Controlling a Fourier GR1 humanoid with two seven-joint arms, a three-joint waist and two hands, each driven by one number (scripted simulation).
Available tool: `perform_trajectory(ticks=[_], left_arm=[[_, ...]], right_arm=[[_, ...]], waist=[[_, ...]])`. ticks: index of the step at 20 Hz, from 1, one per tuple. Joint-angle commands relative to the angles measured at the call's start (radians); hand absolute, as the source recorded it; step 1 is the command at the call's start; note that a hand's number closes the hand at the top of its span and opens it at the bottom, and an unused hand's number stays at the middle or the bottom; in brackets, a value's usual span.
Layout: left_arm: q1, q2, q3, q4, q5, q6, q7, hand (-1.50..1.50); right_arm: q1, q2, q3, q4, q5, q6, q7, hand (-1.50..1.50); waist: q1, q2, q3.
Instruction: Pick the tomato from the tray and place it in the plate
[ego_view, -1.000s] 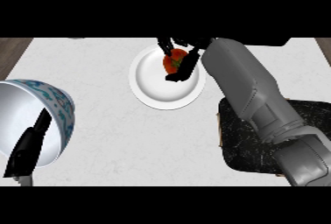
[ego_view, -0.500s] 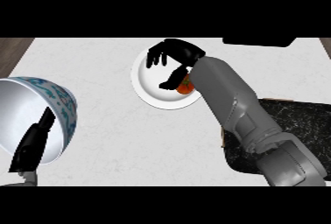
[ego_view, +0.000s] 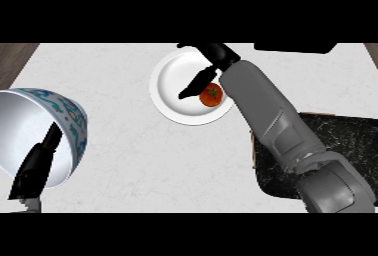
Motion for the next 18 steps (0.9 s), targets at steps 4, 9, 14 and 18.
perform_trajectory(ticks=[4, 9, 14, 18], left_arm=[[-0.034, -0.015, -0.008, 0.059, -0.017, 0.012, -0.031, 0.00], [-0.006, -0.018, -0.020, -0.004, -0.012, 0.001, -0.015, 0.00], [-0.025, -0.007, -0.015, -0.014, -0.012, -0.004, -0.003, 0.00], [-0.013, -0.018, -0.032, -0.009, -0.017, -0.008, -0.023, 0.00]], right_arm=[[-0.011, -0.108, -0.142, 0.010, -0.129, 0.016, 0.058, -1.50], [0.019, -0.232, -0.237, 0.020, -0.224, 0.170, 0.024, -1.50], [0.071, -0.323, -0.246, 0.010, -0.229, 0.266, -0.057, -1.50], [0.093, -0.382, -0.223, -0.006, -0.203, 0.314, -0.117, -1.50]], waist=[[-0.002, 0.013, -0.001], [0.023, 0.019, 0.002], [0.044, 0.032, 0.004], [0.055, 0.037, 0.004]])
